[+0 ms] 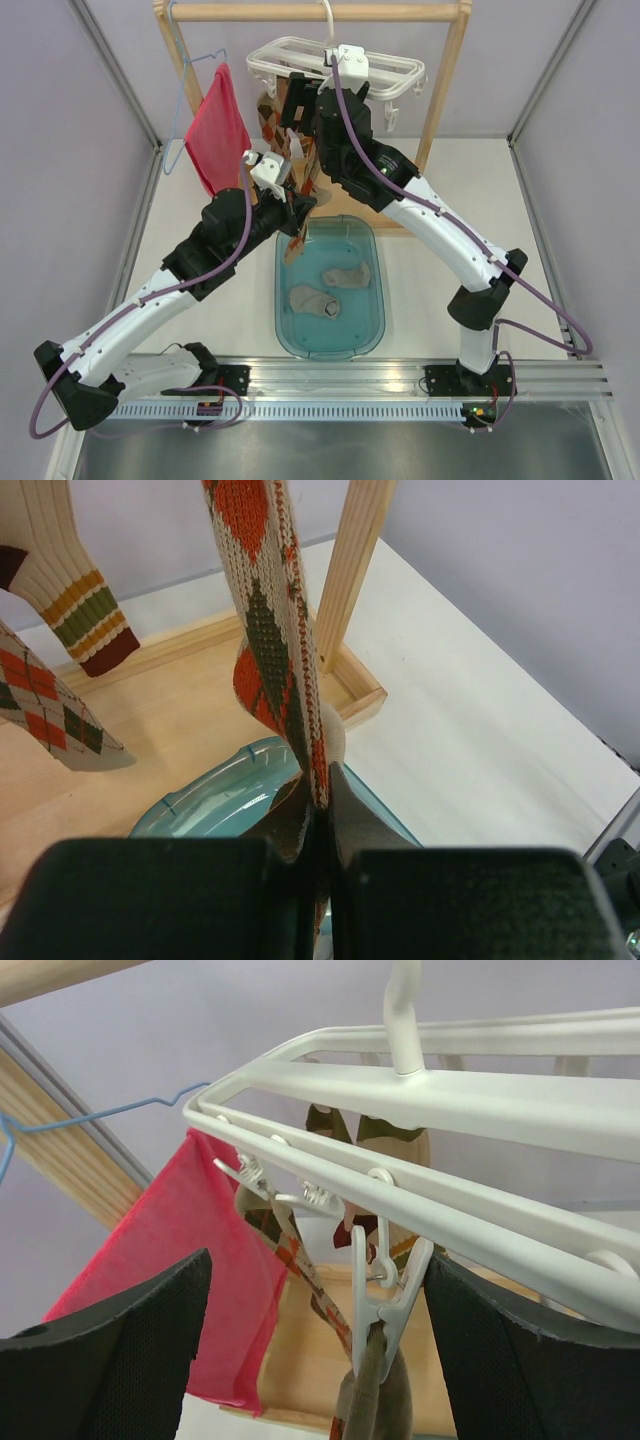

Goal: Remove the socks clipped to the hanger

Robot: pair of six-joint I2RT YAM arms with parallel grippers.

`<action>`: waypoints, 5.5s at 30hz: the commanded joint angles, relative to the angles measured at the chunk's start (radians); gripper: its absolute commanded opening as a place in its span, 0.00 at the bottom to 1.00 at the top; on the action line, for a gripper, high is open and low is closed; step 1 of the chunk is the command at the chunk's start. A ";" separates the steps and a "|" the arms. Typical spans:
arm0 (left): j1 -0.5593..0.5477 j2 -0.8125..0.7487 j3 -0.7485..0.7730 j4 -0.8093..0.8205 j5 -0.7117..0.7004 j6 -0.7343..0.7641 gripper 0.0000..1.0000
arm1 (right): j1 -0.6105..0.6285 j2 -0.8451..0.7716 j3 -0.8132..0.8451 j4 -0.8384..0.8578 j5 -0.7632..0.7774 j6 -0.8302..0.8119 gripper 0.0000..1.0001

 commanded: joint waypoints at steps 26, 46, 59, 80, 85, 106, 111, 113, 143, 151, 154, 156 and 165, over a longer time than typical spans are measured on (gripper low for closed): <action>0.008 -0.017 -0.007 -0.006 0.027 0.030 0.02 | -0.044 0.050 0.099 0.005 0.002 -0.047 0.01; 0.041 -0.005 -0.010 -0.019 -0.022 0.033 0.02 | -0.002 -0.170 -0.289 0.098 -0.012 -0.044 0.74; 0.052 -0.045 -0.017 -0.062 0.007 -0.001 0.02 | 0.038 -0.549 -0.936 0.208 0.036 0.028 0.73; -0.255 -0.043 -0.263 -0.081 -0.095 -0.170 0.02 | -0.083 -0.827 -1.482 0.214 -0.018 0.211 0.76; -0.253 0.045 -0.293 -0.015 -0.118 -0.187 0.02 | -0.120 -0.873 -1.538 0.218 -0.045 0.222 0.76; -0.253 0.093 -0.266 -0.093 -0.302 -0.240 1.00 | -0.212 -0.911 -1.621 0.238 -0.128 0.215 0.77; -0.223 0.021 -0.264 -0.131 -0.400 -0.256 1.00 | -0.223 -0.910 -1.627 0.241 -0.151 0.209 0.77; -0.156 -0.015 -0.264 -0.133 -0.377 -0.265 1.00 | -0.231 -0.910 -1.628 0.241 -0.157 0.205 0.77; 0.386 0.582 0.262 0.289 -0.009 -0.219 1.00 | -0.373 -0.882 -1.694 0.349 -0.320 0.146 0.77; 0.393 0.745 0.360 0.349 -0.174 -0.167 1.00 | -0.395 -0.875 -1.699 0.361 -0.328 0.126 0.77; 0.397 0.797 0.392 0.378 -0.185 -0.150 1.00 | -0.406 -0.852 -1.697 0.372 -0.338 0.125 0.77; 0.399 0.832 0.423 0.381 -0.177 -0.128 1.00 | -0.415 -0.832 -1.700 0.399 -0.364 0.128 0.77; 0.416 0.963 0.533 0.396 -0.128 -0.093 0.45 | -0.420 -0.769 -1.694 0.453 -0.409 0.136 0.76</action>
